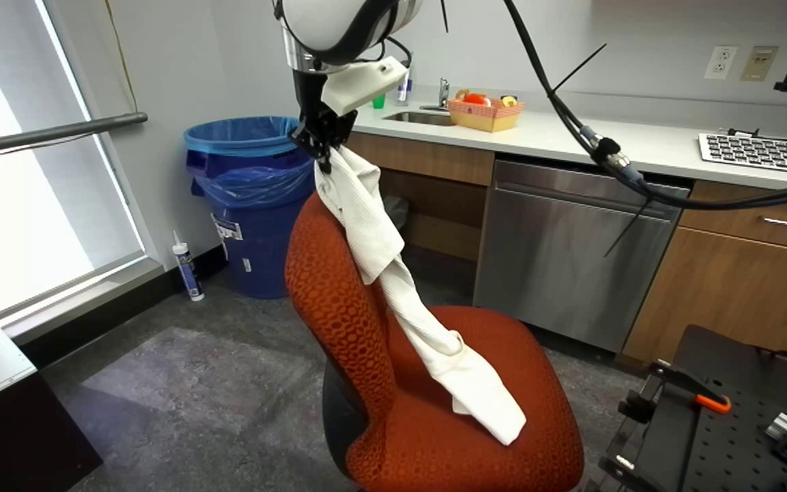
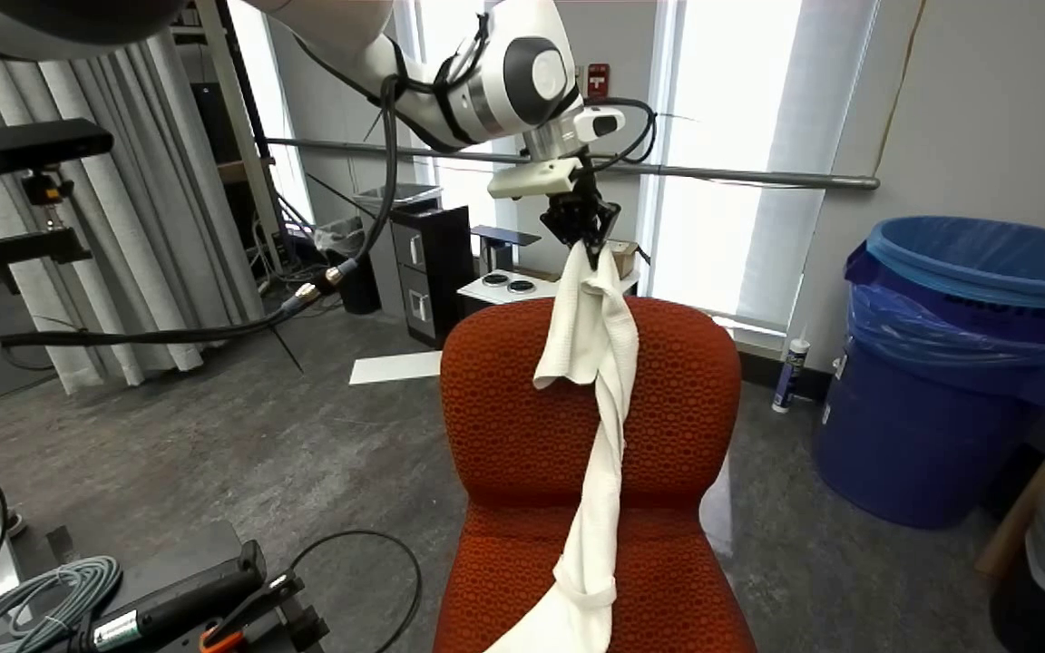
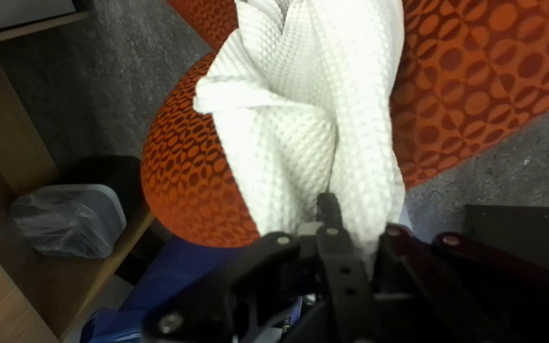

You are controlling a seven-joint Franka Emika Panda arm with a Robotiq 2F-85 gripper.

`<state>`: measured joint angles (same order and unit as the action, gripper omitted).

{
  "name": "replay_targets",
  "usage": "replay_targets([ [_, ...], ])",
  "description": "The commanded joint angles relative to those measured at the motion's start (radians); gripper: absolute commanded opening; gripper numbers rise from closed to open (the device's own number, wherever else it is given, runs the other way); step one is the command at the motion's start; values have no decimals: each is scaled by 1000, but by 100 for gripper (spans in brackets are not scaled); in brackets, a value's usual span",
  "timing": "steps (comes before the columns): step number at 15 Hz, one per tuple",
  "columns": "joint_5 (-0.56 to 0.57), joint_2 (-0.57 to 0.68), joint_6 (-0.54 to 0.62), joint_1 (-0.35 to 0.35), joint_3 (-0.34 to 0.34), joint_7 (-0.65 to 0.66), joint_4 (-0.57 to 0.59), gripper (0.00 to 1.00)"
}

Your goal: Pick the white scarf on the seat and put it on the back of the chair

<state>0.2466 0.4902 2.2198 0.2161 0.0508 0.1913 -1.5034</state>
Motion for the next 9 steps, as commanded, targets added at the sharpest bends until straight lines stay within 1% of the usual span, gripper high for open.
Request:
replay_targets([
  [1,27,51,-104,23,-16,30,135,0],
  [4,26,85,-111,34,-24,37,195,0],
  [9,52,126,-191,54,-13,38,265,0],
])
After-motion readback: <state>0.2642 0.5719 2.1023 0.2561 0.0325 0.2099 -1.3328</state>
